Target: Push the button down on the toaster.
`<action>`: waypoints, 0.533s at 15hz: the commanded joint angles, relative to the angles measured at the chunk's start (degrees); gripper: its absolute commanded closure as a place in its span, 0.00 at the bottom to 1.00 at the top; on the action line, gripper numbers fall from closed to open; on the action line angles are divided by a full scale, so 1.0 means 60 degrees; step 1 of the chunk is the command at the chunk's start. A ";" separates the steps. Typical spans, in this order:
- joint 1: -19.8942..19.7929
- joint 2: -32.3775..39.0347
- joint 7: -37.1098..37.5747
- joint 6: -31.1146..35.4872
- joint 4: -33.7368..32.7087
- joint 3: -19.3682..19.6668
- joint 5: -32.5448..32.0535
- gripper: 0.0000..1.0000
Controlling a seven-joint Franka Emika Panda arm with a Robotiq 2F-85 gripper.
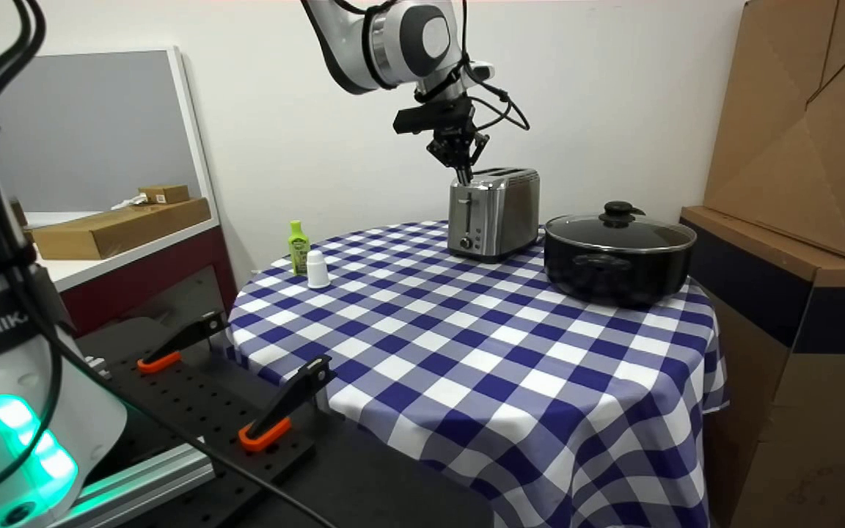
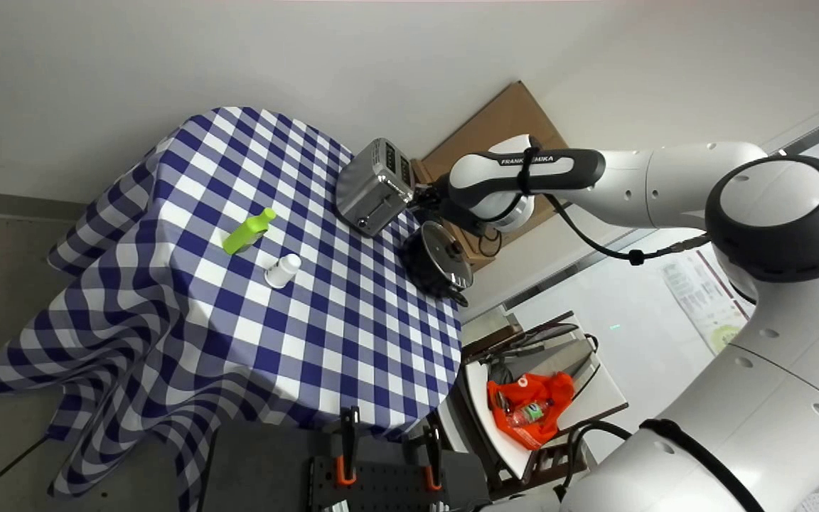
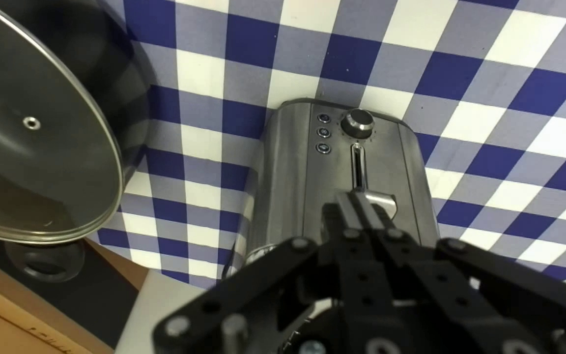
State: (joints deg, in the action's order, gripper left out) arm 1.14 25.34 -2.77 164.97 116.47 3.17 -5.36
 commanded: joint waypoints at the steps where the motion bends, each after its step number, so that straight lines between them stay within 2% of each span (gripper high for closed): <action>1: 0.0413 0.0626 0.0530 0.0224 -0.0649 0.0317 -0.0335 1.00; 8: 0.0845 0.1225 0.0791 0.0278 -0.1190 0.0602 -0.0483 1.00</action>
State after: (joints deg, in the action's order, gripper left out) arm 4.43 30.17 -0.54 165.15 111.76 4.81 -6.23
